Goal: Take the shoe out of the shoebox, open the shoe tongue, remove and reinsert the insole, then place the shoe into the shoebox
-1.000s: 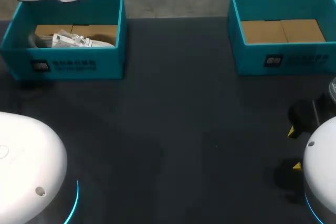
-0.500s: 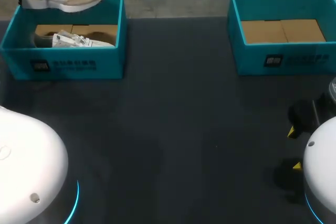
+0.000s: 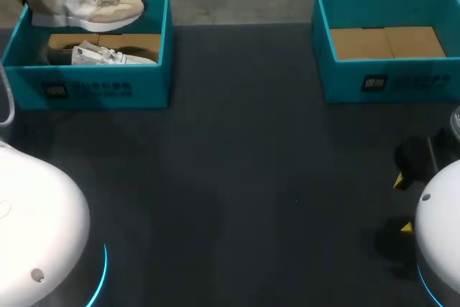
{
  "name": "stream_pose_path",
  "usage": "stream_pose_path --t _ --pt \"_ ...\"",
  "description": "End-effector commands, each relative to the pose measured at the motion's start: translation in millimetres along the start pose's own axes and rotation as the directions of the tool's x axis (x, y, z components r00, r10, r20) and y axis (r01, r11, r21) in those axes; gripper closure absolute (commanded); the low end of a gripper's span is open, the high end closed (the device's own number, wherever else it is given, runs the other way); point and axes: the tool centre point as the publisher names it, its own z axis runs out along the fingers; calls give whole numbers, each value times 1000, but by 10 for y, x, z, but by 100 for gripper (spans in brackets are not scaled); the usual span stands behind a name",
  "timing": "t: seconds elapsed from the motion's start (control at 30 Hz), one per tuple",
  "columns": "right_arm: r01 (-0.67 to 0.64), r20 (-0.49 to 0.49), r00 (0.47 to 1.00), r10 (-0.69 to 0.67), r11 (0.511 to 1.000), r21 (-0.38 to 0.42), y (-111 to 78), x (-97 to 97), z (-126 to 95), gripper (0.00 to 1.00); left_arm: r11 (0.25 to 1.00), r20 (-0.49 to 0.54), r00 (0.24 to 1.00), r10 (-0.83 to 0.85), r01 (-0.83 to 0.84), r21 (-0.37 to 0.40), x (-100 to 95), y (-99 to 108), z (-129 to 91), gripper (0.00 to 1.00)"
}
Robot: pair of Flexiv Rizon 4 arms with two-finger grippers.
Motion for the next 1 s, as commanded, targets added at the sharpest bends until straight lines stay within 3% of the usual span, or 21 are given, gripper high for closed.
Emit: stream_pose_path --t 0.03,0.4,1.0 --pt "0 3 1000 0 1000 1 -5 17 5 0 1000 -8 1000 4 -4 -9 16 -65 70 100" --pt "0 3 1000 0 1000 1 -5 17 5 0 1000 -28 1000 -8 8 25 -38 -109 257 100" --pt "0 3 1000 0 1000 1 -5 17 5 0 999 -13 999 -37 37 0 -111 58 162 100"
